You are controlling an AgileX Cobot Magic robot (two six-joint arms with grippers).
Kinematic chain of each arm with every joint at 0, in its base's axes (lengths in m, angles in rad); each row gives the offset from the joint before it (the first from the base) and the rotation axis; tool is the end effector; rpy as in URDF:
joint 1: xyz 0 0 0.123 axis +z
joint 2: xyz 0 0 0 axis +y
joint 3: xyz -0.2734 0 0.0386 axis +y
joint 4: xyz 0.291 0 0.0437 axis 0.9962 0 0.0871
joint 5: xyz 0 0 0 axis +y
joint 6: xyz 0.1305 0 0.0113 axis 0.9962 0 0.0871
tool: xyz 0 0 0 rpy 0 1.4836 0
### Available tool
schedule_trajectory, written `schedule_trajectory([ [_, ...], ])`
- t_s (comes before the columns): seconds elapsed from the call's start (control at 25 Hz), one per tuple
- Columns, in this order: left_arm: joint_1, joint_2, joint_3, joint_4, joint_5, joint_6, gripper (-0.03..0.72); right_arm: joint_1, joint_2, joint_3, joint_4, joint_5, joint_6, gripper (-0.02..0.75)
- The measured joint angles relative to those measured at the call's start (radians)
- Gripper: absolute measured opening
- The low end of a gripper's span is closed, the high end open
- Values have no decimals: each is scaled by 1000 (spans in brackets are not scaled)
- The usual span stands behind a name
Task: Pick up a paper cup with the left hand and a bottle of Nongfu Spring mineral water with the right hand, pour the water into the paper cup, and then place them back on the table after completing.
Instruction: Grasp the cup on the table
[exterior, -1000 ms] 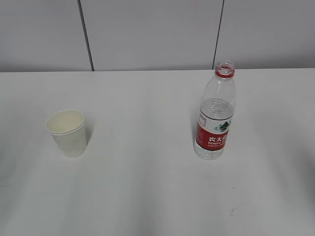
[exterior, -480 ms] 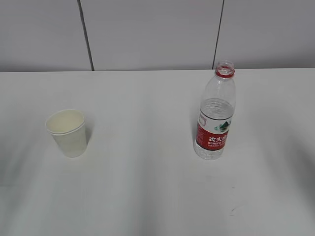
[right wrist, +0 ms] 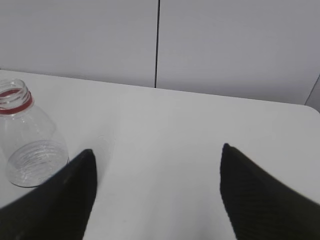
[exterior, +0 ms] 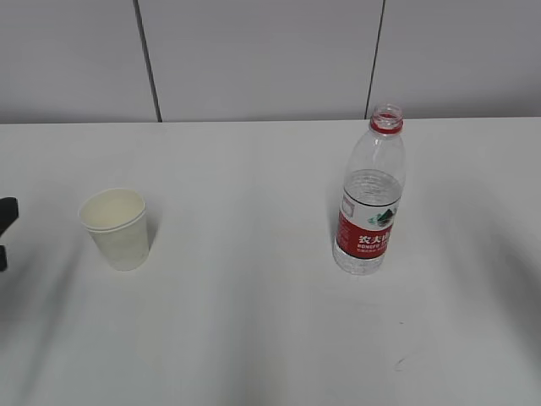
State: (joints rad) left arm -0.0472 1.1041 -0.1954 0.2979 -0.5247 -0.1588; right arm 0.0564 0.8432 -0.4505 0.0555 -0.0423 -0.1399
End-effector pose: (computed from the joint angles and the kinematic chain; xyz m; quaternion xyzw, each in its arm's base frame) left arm 0.2468 -0.0309 0.1415 0.1029 0.8020 -0.0439 0.5868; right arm 0.2586 0.0143 0.2477 -0.0551 0.7919 -0.0095 0.6081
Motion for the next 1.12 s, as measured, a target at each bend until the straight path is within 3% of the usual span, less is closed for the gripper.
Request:
schedule_trajectory([
  [0.16, 0, 140, 0, 100, -140, -35, 388, 0, 27, 0, 0, -45, 0, 568],
  [0.64, 0, 472, 0, 242, -453, -41, 380, 0, 45, 0, 0, -81, 18, 568],
  [0.84, 0, 513, -1, 238, -528, -41, 377, 0, 45, 0, 0, -108, 18, 568],
  [1.12, 0, 553, -2, 138, -553, -40, 382, 0, 45, 0, 0, -201, 18, 568],
])
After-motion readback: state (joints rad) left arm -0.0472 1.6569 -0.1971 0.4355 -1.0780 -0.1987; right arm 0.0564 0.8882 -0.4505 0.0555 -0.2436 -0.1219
